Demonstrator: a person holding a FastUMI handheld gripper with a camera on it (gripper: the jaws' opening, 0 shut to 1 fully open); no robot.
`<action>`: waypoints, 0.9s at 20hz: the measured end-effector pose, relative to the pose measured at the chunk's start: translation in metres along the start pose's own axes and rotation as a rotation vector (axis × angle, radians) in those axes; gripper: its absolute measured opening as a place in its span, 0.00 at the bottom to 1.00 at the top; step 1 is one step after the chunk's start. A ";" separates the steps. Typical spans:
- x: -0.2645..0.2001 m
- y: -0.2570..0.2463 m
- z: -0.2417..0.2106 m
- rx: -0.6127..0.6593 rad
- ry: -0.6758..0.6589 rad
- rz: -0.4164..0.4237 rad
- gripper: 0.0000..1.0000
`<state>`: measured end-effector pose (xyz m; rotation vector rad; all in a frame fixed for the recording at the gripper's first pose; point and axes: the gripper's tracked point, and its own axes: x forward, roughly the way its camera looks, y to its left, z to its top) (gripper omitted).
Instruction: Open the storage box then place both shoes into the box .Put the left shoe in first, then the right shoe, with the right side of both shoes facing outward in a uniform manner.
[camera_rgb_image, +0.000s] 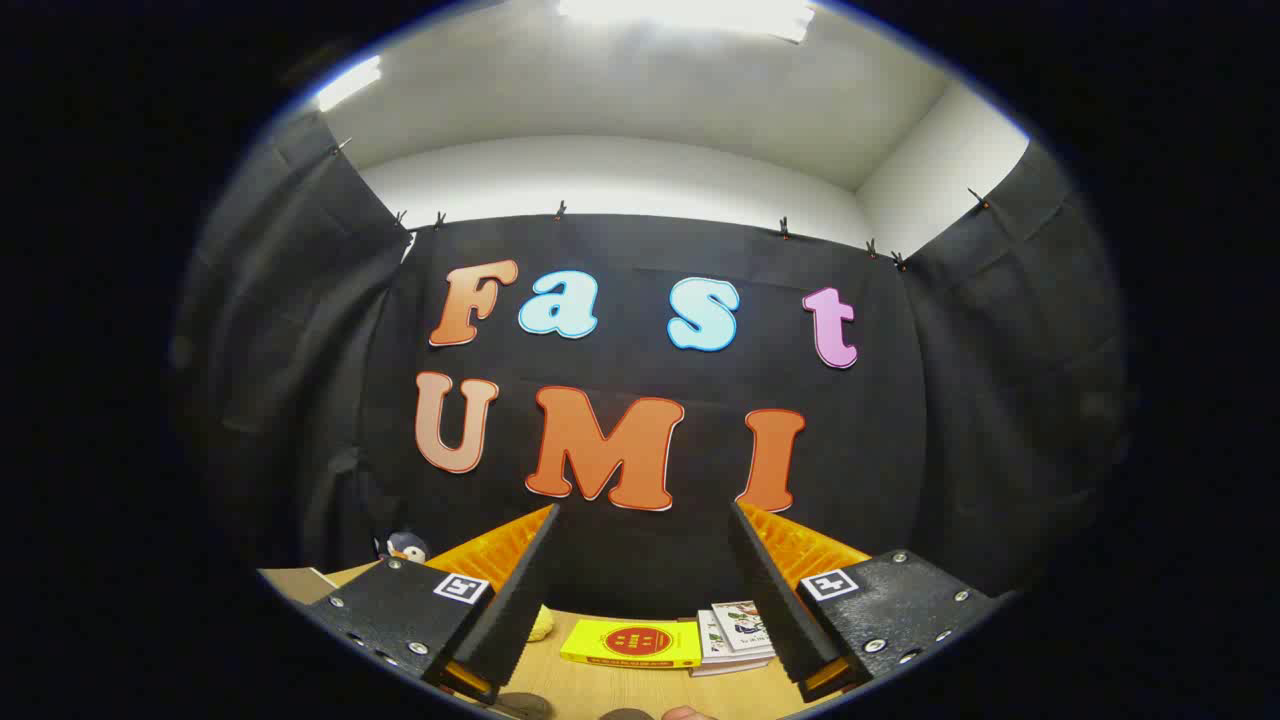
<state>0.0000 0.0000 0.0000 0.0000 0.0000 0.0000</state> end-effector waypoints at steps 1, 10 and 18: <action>0.001 0.000 -0.001 0.003 0.002 -0.004 0.98; -0.002 -0.002 0.002 -0.010 -0.003 -0.005 0.97; -0.002 -0.001 -0.001 0.007 0.011 0.015 0.97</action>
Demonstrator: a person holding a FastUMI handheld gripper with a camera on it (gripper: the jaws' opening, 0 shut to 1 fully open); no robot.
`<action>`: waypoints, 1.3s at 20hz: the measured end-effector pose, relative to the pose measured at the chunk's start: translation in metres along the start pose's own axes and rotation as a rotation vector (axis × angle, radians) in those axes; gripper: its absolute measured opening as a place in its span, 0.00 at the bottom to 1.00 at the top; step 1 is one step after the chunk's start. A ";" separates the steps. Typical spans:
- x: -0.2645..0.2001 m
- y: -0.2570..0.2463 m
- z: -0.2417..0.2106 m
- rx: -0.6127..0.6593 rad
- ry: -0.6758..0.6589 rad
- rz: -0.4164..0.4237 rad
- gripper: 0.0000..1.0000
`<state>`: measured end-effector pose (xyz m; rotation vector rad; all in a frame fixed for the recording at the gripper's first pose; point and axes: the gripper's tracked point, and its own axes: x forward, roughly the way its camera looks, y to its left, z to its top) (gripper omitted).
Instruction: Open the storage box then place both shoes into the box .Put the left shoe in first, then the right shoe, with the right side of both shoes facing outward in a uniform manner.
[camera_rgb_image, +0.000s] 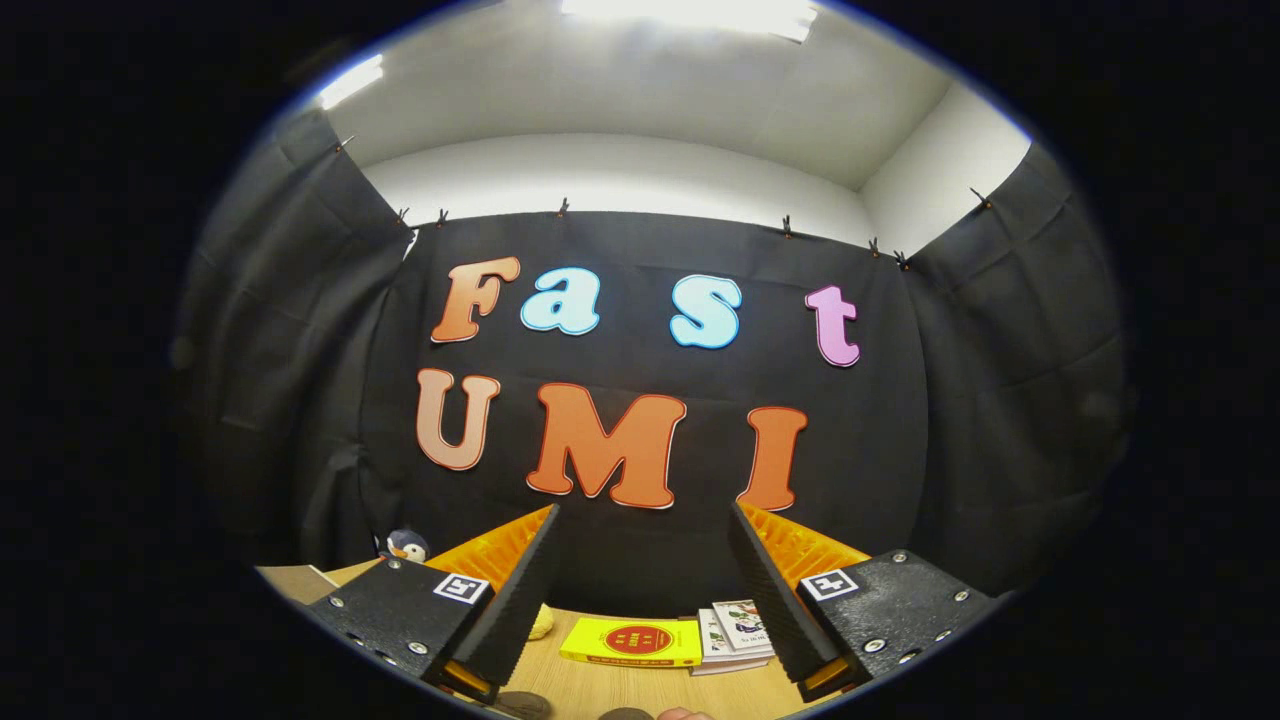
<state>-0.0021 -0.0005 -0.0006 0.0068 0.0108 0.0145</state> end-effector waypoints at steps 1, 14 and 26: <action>0.000 0.001 -0.001 0.003 0.004 0.006 0.97; -0.020 0.102 -0.077 0.039 0.175 0.263 0.98; -0.076 0.241 -0.192 0.275 0.564 0.659 0.97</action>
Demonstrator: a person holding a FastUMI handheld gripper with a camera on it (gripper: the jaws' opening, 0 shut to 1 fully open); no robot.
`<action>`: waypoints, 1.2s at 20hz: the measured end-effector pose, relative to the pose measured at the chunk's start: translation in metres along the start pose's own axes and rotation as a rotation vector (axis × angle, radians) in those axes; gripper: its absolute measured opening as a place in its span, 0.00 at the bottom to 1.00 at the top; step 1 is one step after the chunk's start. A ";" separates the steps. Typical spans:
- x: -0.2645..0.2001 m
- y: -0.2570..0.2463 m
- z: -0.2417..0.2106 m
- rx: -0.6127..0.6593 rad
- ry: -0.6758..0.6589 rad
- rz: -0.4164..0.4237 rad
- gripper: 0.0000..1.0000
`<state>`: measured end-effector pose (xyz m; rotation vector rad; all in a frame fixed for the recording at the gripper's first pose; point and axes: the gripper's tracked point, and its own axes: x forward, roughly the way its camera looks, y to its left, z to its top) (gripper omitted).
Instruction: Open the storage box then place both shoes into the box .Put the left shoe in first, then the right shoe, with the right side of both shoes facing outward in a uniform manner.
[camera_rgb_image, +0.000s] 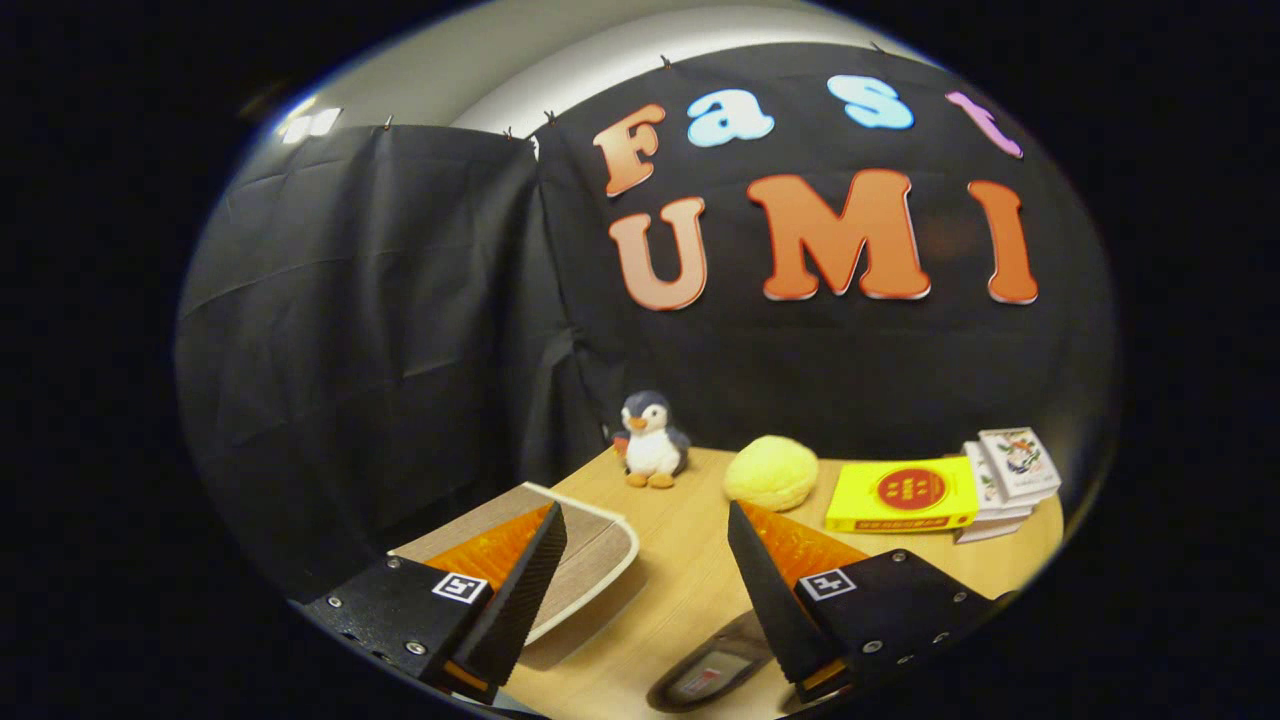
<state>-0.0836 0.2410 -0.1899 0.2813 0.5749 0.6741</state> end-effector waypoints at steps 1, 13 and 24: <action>0.007 0.007 -0.014 0.040 0.049 0.033 0.97; 0.053 0.075 -0.123 0.363 0.430 0.284 0.97; 0.054 0.102 -0.136 0.585 0.524 0.389 0.92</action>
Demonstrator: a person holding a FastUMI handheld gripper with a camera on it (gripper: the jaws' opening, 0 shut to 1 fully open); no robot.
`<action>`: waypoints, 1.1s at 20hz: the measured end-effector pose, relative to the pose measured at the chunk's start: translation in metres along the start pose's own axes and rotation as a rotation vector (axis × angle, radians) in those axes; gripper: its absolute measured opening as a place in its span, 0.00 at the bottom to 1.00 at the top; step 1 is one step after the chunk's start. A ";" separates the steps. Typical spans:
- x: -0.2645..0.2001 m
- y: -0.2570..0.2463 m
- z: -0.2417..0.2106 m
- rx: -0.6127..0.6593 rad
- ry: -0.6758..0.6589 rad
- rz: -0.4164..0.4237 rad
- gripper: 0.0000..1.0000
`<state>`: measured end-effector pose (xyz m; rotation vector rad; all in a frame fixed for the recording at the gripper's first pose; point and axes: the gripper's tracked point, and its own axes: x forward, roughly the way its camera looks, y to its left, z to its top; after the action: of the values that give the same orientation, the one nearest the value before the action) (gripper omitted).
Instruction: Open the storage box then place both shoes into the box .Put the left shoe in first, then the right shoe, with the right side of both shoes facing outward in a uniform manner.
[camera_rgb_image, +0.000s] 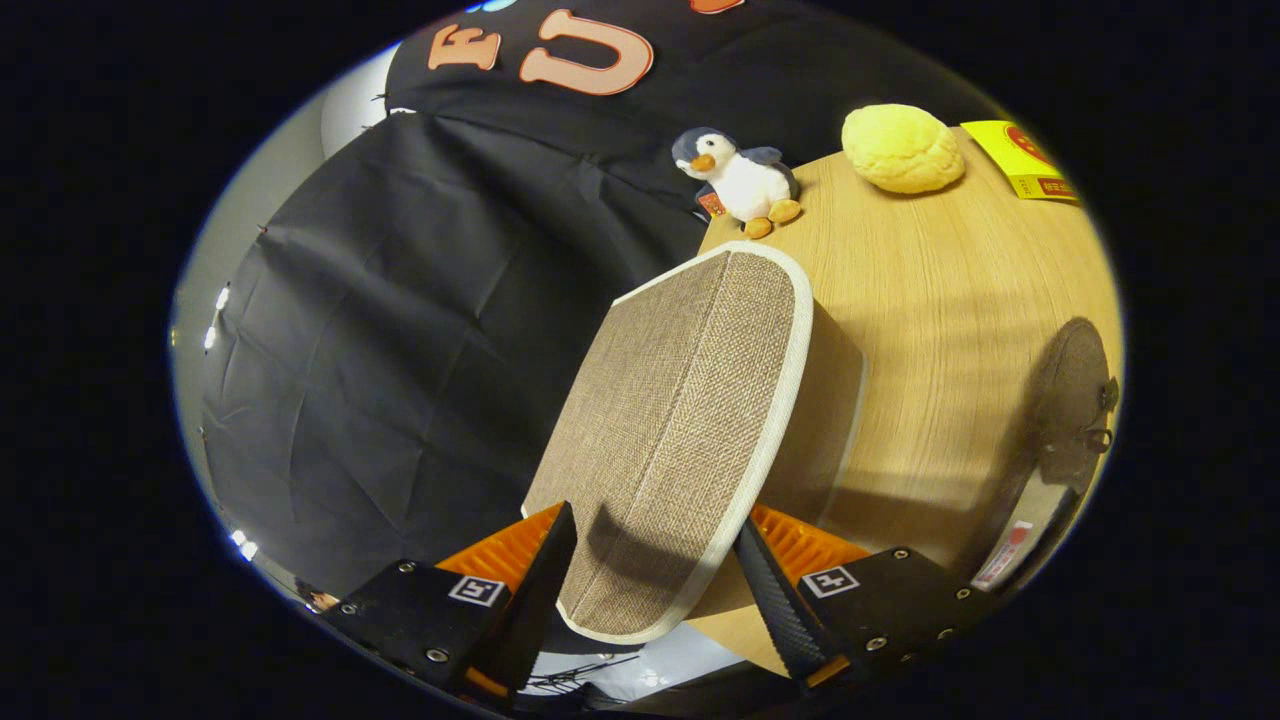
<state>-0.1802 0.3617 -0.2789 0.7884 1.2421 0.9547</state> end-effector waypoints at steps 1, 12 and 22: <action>-0.002 0.003 0.006 0.005 -0.018 0.013 0.91; -0.017 0.063 0.043 -0.028 -0.136 0.128 0.29; 0.009 0.158 0.067 -0.140 -0.138 0.231 0.17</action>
<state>-0.1386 0.4359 -0.1297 0.8844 0.9676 1.1410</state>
